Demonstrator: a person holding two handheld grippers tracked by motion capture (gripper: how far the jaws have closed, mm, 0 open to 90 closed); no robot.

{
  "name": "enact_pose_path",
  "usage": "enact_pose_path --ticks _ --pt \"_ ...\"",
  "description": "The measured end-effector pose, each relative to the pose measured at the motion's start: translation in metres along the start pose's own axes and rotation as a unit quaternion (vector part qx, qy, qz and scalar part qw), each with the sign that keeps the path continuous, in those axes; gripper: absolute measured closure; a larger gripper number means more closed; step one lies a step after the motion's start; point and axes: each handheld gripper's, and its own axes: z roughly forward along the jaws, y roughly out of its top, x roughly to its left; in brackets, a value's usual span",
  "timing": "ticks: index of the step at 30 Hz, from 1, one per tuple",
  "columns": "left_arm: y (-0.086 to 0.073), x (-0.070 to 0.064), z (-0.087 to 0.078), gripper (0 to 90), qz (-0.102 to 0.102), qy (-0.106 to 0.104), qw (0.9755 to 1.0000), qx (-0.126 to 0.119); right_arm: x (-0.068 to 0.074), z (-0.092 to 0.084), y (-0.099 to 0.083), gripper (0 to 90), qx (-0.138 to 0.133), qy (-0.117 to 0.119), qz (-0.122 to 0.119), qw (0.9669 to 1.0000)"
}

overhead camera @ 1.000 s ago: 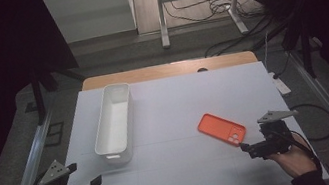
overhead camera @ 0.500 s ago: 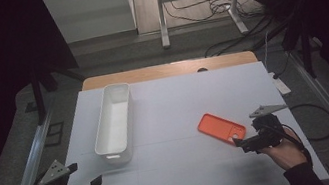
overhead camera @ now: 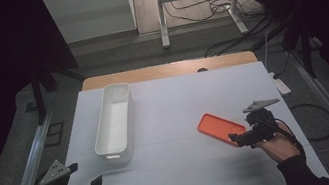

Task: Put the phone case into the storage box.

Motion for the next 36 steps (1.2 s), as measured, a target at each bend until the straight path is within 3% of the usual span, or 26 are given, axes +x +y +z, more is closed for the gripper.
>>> enact_pose_path --ticks 19,27,36 --pt "0.000 -0.001 0.000 1.1 0.004 0.001 1.0000 0.002 0.000 0.023 0.023 0.0 0.014 -0.006 -0.013 0.9998" --pt "0.001 -0.001 0.001 1.1 0.005 0.000 1.0000 0.005 0.001 0.033 0.031 0.0 0.016 0.000 0.001 0.9999" --pt "0.001 -0.001 0.001 1.2 0.007 0.000 1.0000 0.006 0.003 0.044 0.040 0.0 0.019 -0.003 -0.007 0.9998"
